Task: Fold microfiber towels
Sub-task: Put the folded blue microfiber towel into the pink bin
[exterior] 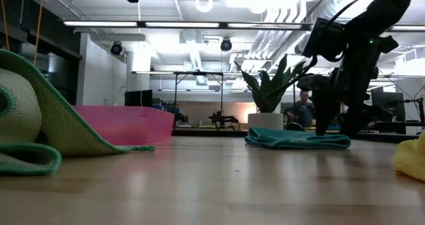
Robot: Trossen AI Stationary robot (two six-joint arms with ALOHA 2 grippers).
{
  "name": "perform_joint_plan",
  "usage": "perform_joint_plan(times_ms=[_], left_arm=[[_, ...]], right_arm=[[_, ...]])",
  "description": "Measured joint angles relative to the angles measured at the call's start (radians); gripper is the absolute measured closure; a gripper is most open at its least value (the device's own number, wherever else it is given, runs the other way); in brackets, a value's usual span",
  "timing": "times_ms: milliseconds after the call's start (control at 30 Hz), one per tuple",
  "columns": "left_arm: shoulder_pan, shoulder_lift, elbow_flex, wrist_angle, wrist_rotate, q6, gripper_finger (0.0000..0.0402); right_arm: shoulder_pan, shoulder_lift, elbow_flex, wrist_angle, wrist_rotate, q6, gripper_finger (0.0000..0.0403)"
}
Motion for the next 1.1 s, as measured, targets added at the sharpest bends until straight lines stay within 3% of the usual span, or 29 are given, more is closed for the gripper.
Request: perform_joint_plan(times_ms=[200,633,900,1100], left_arm=[[0.000,0.000,0.000,0.000,0.000,0.000,0.0402],[0.000,0.000,0.000,0.000,0.000,0.003,0.0402],[0.000,-0.001,0.000,-0.002,0.006,0.003,0.0402],[0.000,-0.001,0.000,-0.003,0.011,0.003,0.0402]], right_arm=[[0.003,0.001,0.000,0.003,-0.015,0.006,0.0188],[0.063,0.006,0.000,0.052,-0.047,0.202,0.0193],[0.097,0.090,0.007,0.053,-0.002,0.236,0.0268],[0.118,0.088,0.003,0.054,0.052,0.197,0.0352]])
